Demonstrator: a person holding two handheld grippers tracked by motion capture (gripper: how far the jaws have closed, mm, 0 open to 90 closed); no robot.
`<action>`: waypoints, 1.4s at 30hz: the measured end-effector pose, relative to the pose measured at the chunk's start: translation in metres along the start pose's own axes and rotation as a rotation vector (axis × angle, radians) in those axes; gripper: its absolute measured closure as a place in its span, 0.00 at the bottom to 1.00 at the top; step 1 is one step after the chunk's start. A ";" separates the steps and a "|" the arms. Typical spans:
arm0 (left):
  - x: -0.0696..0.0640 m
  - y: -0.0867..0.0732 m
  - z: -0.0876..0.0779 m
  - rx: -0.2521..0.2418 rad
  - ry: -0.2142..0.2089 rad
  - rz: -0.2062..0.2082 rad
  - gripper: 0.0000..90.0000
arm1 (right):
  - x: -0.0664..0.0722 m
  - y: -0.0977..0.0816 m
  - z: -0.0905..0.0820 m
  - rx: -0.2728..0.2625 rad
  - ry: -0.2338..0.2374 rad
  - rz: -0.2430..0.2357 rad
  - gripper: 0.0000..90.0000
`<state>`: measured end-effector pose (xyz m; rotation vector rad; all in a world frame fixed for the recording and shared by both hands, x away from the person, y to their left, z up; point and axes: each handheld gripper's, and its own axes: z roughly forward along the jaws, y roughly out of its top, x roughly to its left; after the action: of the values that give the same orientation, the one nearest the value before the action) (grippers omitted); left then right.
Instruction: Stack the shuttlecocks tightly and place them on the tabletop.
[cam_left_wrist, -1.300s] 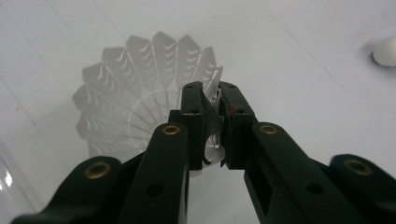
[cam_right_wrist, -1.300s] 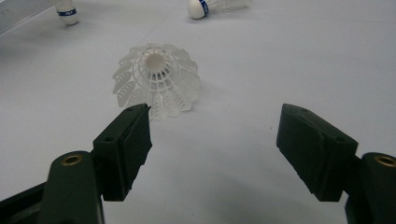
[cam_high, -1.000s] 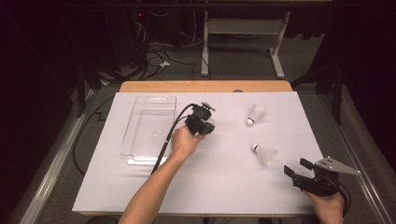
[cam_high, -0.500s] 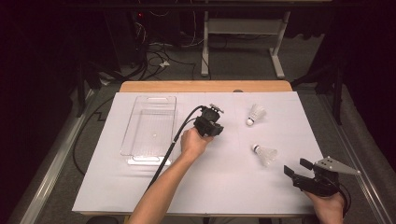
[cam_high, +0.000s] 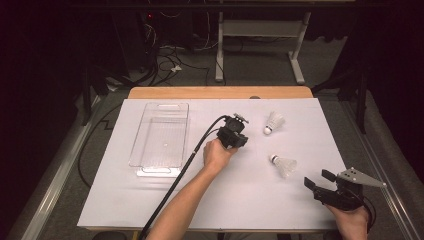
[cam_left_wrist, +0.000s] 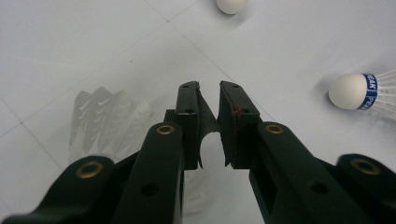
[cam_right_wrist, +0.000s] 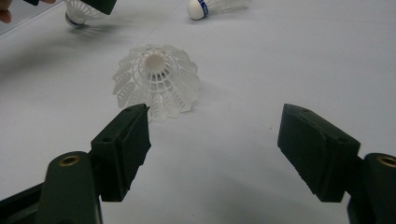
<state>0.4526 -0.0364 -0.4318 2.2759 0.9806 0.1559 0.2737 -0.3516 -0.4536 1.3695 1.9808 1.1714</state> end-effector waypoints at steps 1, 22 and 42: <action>0.000 0.000 0.002 0.001 -0.004 0.000 0.87 | 0.000 0.000 0.000 -0.001 0.000 -0.001 0.28; -0.004 0.001 0.006 -0.015 -0.042 -0.009 0.79 | 0.000 0.000 0.000 0.001 0.004 -0.002 0.28; -0.005 0.002 0.002 -0.025 -0.050 -0.002 0.69 | 0.000 0.000 0.000 0.000 0.003 -0.005 0.28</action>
<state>0.4512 -0.0422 -0.4316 2.2457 0.9503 0.1095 0.2738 -0.3513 -0.4537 1.3630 1.9858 1.1718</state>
